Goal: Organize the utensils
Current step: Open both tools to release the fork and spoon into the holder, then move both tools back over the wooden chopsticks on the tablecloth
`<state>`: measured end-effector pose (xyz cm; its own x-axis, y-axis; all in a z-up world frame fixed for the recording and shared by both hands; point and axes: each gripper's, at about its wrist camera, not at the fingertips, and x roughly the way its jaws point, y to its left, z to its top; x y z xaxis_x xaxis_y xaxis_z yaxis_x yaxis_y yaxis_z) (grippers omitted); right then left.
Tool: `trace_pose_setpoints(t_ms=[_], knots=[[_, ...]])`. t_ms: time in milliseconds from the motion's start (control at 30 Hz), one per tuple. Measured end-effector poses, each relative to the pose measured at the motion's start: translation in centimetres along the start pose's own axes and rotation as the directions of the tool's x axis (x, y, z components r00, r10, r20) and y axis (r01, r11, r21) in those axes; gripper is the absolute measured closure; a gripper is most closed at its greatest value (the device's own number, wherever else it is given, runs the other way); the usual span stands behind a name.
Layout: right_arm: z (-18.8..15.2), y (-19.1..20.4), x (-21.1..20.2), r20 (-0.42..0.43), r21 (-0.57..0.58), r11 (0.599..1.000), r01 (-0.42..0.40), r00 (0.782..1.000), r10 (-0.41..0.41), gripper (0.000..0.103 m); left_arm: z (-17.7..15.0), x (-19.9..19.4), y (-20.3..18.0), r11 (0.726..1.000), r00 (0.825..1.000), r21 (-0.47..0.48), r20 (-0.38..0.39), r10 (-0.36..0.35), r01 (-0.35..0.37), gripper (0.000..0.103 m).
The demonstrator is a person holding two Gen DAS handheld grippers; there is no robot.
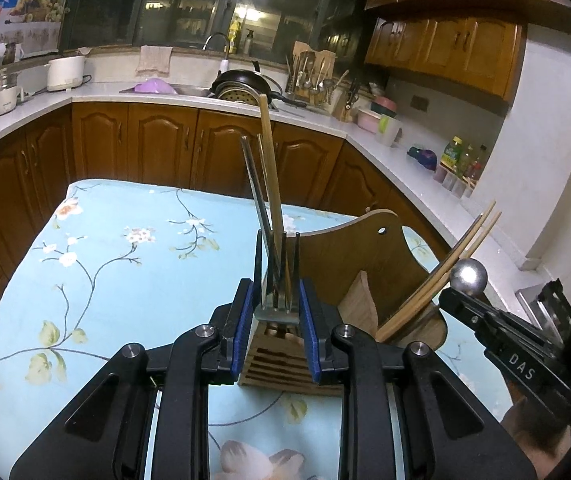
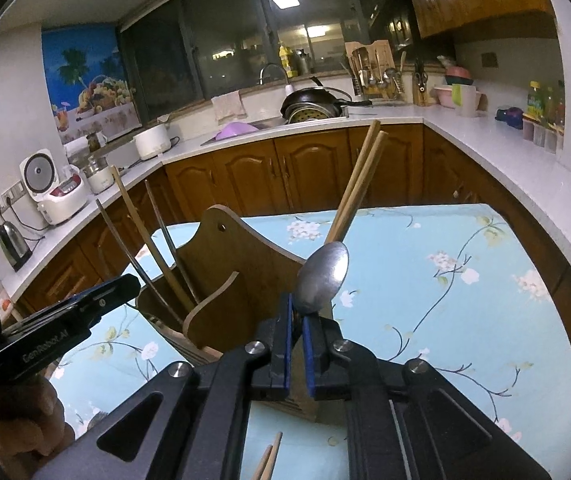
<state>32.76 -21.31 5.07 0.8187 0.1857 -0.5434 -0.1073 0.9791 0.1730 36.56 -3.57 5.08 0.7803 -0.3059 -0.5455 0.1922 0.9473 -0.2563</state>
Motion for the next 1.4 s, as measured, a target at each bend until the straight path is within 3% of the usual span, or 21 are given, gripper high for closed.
trace_pose_setpoints(t_ms=[100,267,400,533,667,1100,1400], knots=[[0.0,-0.6,-0.6,0.008,0.028,1.0,-0.005,1.0,0.004,0.08,-0.1,-0.5,0.0,1.0,1.0,-0.003,0.0,-0.006,0.006,0.08],[0.1,-1.7,-2.0,0.034,0.075,0.997,-0.013,0.999,0.01,0.067,-0.5,-2.3,0.4,1.0,1.0,-0.021,0.015,-0.003,0.003,0.061],[-0.2,-2.2,-4.3,0.077,0.106,0.994,-0.028,0.997,0.02,0.052,-1.1,-4.0,1.0,0.999,1.0,-0.048,0.02,-0.004,0.005,0.052],[-1.2,-2.4,-6.3,0.111,0.125,0.991,-0.05,0.993,0.036,0.023,-2.8,-6.1,1.4,0.998,1.0,-0.057,0.019,0.007,-0.005,0.041],[-2.9,-2.8,-8.3,0.134,0.153,0.986,-0.064,0.99,0.044,0.011,-4.7,-8.0,1.7,0.998,1.0,-0.059,0.012,0.017,-0.016,0.029],[-11.0,-2.6,-12.9,0.076,0.189,0.982,-0.022,0.997,0.008,0.009,-12.1,-11.7,1.2,0.998,0.996,-0.055,-0.09,0.009,-0.014,0.029],[-14.8,-3.9,-14.9,0.047,0.248,0.969,0.01,0.999,-0.022,0.009,-15.5,-11.5,0.1,1.0,0.985,-0.025,-0.175,-0.007,0.003,0.029]])
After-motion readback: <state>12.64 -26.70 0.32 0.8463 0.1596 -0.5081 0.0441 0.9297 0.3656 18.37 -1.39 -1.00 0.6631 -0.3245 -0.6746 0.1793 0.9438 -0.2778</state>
